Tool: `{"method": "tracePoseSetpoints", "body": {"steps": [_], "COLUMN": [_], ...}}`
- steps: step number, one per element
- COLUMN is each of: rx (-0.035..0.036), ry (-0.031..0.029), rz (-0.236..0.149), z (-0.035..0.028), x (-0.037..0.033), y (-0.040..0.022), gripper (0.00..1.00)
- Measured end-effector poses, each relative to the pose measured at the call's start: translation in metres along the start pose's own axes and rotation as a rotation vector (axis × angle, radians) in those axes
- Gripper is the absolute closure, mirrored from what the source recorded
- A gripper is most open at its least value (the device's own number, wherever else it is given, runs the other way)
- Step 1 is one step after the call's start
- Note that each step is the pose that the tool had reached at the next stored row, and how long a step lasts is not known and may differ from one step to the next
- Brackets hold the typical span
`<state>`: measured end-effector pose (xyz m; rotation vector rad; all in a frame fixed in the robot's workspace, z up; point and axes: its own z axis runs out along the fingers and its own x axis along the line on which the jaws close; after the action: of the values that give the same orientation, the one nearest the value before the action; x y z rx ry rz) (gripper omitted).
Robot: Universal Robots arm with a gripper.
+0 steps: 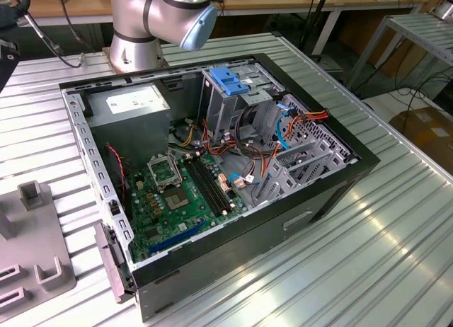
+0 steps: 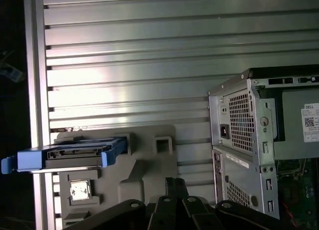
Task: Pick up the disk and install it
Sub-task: 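Reach for the disk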
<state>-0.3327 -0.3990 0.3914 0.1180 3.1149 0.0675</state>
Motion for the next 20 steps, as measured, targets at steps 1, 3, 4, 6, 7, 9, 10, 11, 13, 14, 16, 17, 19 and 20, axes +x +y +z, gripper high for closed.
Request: {"method": "tracePoseSetpoints", "body": {"steps": [1,3,4,6,7,9,10,11,13,14,16,17,19,20], "rx": [0.0,0.0,0.0,0.0001,0.0,0.0,0.0,0.0001,0.0,0.0001,0.0001,0.0001,0.0001,0.0001], "ry": [0.0,0.0001,0.0001,0.0002,0.0002,0.0004,0.0005,0.0007,0.0009,0.0011,0.0013,0.0014,0.0015,0.0016], "rz": [0.0,0.0,0.0,0.0,0.0,0.0,0.0,0.0,0.0,0.0,0.0,0.0,0.0,0.0], "z": [0.0,0.0,0.0,-0.0001,-0.0001,-0.0001,-0.0001,-0.0001,-0.0001,-0.0001,-0.0002,-0.0002,-0.0002,-0.0002], "x": [0.0015,0.0048,0.0067,0.0107,0.0124,0.0158,0.0174,0.0187,0.0225,0.0239,0.0286,0.0302,0.0343,0.0355], "y": [-0.0001,-0.0003,-0.0005,-0.0008,-0.0009,-0.0012,-0.0013,-0.0014,-0.0017,-0.0018,-0.0021,-0.0023,-0.0026,-0.0027], "gripper": [0.9,0.9,0.9,0.9,0.9,0.9,0.9,0.9,0.9,0.9,0.9,0.9,0.9,0.9]}}
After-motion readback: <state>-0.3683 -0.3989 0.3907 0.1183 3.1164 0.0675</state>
